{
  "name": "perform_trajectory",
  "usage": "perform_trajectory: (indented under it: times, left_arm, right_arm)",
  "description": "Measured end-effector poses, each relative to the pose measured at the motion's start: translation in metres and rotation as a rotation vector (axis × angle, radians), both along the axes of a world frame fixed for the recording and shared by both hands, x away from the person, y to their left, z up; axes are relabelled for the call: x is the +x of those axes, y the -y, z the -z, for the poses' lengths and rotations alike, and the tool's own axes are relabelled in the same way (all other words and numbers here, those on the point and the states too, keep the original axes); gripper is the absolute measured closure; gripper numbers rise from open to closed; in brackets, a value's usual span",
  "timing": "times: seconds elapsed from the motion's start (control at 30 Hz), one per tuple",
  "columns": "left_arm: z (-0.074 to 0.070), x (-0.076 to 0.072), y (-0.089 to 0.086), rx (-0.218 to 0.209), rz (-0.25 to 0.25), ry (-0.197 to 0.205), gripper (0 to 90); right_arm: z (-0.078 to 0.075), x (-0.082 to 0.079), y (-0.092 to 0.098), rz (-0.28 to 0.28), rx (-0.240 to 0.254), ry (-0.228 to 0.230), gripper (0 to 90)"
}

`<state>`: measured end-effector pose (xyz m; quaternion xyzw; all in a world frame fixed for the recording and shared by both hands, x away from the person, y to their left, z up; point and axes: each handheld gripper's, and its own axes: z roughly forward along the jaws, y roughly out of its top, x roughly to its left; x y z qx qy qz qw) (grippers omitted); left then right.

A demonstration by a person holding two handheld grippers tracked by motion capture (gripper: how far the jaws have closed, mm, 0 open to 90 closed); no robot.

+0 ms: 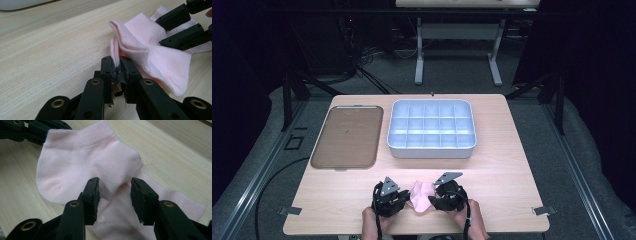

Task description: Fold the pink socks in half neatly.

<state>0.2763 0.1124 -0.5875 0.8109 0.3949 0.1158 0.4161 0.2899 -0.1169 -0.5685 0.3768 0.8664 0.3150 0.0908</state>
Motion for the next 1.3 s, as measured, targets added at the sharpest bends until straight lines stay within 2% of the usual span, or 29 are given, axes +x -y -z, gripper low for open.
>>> perform_trajectory:
  times: [0.07,0.13,0.17,0.27,0.3,0.37,0.4,0.43,0.47,0.53,0.6,0.63,0.67,0.7,0.93,1.2,1.27,1.3]
  left_arm:
    - [0.000,0.000,0.000,-0.006,-0.002,-0.004,84.3]
    - [0.001,0.000,0.000,-0.011,-0.008,-0.002,85.0]
    - [0.001,0.000,0.000,-0.012,-0.009,0.000,85.1]
    - [0.001,-0.001,0.000,-0.003,-0.008,0.008,85.2]
    - [0.001,-0.001,0.000,-0.003,-0.008,0.009,85.1]
    - [0.002,-0.001,0.000,-0.003,-0.009,0.010,85.1]
    - [0.002,-0.001,0.000,-0.003,-0.010,0.011,85.1]
    - [0.002,-0.001,0.000,-0.003,-0.010,0.011,85.1]
    - [0.002,-0.001,0.000,-0.003,-0.010,0.011,85.1]
    - [0.002,0.000,0.000,-0.011,-0.014,0.008,85.1]
    - [0.002,0.000,0.000,-0.016,-0.013,0.002,85.0]
    - [0.002,0.000,0.000,-0.017,-0.012,0.003,85.0]
    - [0.002,0.000,0.000,-0.017,-0.012,0.003,85.0]
    - [0.002,0.000,0.000,-0.015,-0.013,0.004,85.0]
    - [0.002,0.000,0.000,-0.009,-0.012,0.010,85.0]
    - [0.002,0.000,0.000,-0.009,-0.012,0.011,85.0]
    - [0.002,0.000,0.000,-0.006,-0.010,0.011,85.0]
    - [0.002,0.000,0.000,-0.004,-0.009,0.013,85.0]
  right_arm:
    - [-0.001,0.001,0.004,0.011,0.029,-0.010,50.7]
    - [-0.002,0.001,0.007,0.013,0.039,-0.015,50.1]
    - [-0.008,-0.001,0.016,0.037,0.055,0.005,50.4]
    - [-0.020,-0.005,0.035,0.094,0.070,0.020,50.3]
    - [-0.025,-0.006,0.044,0.089,0.067,-0.020,50.9]
    - [-0.027,-0.009,0.055,0.169,0.034,0.023,52.1]
    - [-0.028,-0.010,0.061,0.189,0.029,0.022,53.0]
    - [-0.027,-0.011,0.066,0.205,0.022,0.013,53.2]
    - [-0.027,-0.012,0.070,0.213,-0.004,-0.001,53.4]
    - [-0.026,-0.014,0.074,0.237,-0.071,-0.023,55.1]
    - [-0.026,-0.017,0.077,0.253,-0.161,-0.060,57.0]
    - [-0.026,-0.018,0.077,0.248,-0.173,-0.081,57.6]
    - [-0.026,-0.018,0.077,0.248,-0.173,-0.081,57.6]
    - [-0.012,-0.016,0.077,0.221,0.003,-0.055,59.3]
    - [-0.004,-0.017,0.071,0.224,-0.004,-0.072,64.2]
    - [-0.005,-0.019,0.068,0.204,-0.060,-0.042,72.3]
    - [-0.005,-0.019,0.068,0.203,-0.060,-0.040,75.8]
    - [-0.004,-0.020,0.068,0.197,-0.045,-0.043,80.4]
